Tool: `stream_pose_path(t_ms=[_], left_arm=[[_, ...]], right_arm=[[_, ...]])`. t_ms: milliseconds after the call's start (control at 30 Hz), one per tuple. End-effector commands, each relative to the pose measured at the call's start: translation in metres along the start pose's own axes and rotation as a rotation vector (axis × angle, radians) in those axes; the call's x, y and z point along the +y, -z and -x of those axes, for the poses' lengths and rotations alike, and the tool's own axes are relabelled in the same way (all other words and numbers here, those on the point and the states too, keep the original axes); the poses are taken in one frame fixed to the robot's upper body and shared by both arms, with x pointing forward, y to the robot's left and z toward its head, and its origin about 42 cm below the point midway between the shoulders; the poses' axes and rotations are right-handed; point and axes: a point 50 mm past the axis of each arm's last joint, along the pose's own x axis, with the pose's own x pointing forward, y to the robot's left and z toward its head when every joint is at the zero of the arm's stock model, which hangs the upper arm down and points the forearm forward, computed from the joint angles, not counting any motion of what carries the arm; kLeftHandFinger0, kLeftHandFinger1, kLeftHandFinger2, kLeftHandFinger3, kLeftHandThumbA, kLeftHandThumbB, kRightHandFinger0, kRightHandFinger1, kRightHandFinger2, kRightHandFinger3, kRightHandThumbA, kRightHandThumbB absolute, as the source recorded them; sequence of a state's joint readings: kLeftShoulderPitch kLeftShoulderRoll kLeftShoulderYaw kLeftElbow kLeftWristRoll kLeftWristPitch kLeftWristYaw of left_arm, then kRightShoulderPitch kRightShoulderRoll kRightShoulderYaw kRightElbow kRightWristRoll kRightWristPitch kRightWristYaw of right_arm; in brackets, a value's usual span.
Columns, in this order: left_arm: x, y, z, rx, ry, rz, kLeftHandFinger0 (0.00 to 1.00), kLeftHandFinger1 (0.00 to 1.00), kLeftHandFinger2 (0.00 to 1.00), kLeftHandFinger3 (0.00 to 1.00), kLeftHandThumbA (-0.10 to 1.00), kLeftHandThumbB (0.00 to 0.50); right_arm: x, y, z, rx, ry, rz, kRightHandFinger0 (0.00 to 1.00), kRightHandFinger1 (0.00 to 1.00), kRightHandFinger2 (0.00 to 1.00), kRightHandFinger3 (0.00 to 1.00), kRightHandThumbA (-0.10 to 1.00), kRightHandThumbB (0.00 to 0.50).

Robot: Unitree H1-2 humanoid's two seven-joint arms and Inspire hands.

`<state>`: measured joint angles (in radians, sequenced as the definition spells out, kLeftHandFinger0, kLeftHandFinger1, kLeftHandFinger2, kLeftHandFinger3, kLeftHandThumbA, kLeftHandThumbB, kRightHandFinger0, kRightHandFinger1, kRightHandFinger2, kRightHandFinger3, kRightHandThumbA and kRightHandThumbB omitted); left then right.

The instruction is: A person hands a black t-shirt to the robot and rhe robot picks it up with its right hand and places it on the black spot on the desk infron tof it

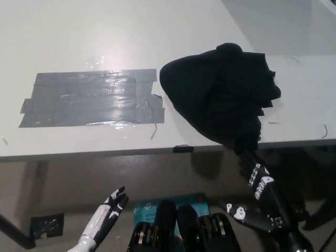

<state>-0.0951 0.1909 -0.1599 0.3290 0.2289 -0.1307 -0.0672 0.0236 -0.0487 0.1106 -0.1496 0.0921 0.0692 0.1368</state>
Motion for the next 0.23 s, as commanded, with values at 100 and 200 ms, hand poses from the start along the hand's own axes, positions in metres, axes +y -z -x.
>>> stream_pose_path(t_ms=[100,200], left_arm=[[-0.0037,-0.0097,0.0026,-0.084,-0.018,-0.006,1.0,1.0,1.0,1.0,1.0,0.5],[-0.0038,-0.0099,0.001,-0.097,-0.022,0.003,1.0,1.0,1.0,1.0,1.0,0.5]], right_arm=[[-0.0064,0.0119,0.0039,0.081,-0.045,-0.065,1.0,1.0,1.0,1.0,0.99,0.032],[-0.0077,0.0114,0.004,0.076,-0.047,-0.066,1.0,1.0,1.0,1.0,0.99,0.025]])
